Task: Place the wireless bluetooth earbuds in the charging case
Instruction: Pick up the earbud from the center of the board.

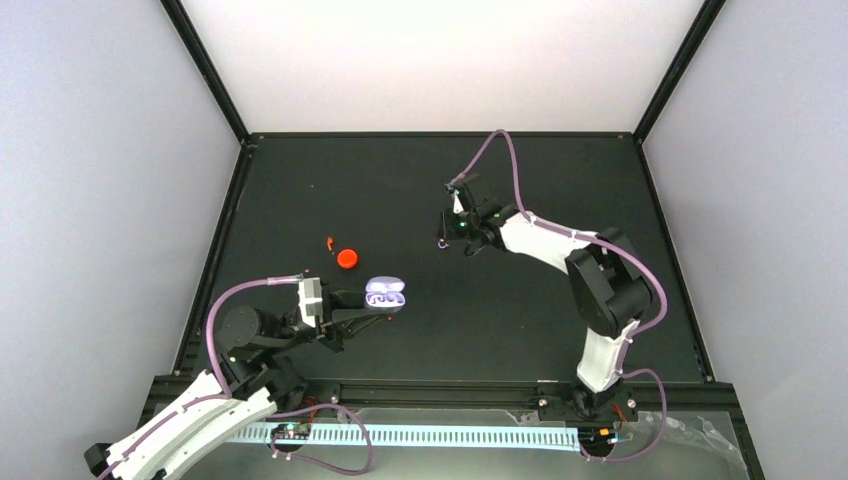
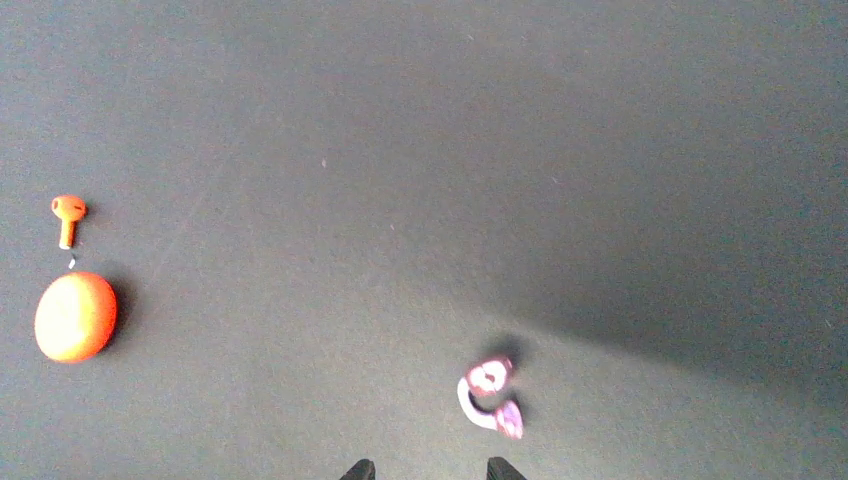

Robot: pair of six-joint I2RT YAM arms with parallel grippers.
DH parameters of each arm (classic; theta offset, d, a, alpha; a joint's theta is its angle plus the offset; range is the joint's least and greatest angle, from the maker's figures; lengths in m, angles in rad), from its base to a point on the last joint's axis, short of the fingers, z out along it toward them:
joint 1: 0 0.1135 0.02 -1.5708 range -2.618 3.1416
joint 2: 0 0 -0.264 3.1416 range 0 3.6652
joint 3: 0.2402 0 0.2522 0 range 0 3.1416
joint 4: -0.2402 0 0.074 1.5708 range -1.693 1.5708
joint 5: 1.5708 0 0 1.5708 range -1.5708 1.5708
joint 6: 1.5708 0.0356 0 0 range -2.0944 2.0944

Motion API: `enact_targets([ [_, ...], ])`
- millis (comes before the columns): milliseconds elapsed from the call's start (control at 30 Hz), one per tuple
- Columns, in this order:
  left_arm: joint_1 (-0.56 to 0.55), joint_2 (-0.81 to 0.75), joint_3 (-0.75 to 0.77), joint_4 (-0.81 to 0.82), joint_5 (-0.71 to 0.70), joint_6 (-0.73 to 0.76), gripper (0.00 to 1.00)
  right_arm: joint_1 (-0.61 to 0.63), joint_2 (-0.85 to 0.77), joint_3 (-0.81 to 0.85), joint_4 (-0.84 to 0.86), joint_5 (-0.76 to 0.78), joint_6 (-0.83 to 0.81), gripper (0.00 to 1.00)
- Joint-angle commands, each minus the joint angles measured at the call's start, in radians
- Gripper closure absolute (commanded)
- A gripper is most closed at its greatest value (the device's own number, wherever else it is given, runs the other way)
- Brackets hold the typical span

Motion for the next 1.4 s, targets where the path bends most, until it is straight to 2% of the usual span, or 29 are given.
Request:
enact_targets([
  [0, 0.004, -0.015, 0.026, -0.035, -0.020, 0.002, 0.99, 0.003, 0.064, 0.084, -0.018, -0.018, -0.038, 0.72],
  [300, 0.004, -0.046, 0.028, -0.074, -0.036, 0.011, 0.98, 0.003, 0.146, 0.136, -0.051, 0.034, -0.008, 0.70],
  [500, 0.004, -0.066, 0.030, -0.096, -0.046, 0.016, 0.99, -0.005, 0.172, 0.104, -0.015, 0.022, 0.043, 0.57],
  [600, 0.004, -0.071, 0.030, -0.102, -0.044, 0.014, 0.98, -0.005, 0.190, 0.119, -0.015, 0.000, 0.051, 0.54],
  [1133, 0.004, -0.067, 0.021, -0.090, -0.042, 0.006, 0.98, 0.038, 0.203, 0.117, -0.019, -0.108, 0.106, 0.56],
  [1367, 0.004, -0.052, 0.022, -0.081, -0.037, 0.006, 0.99, 0.051, 0.161, 0.140, -0.032, -0.115, 0.051, 0.56],
])
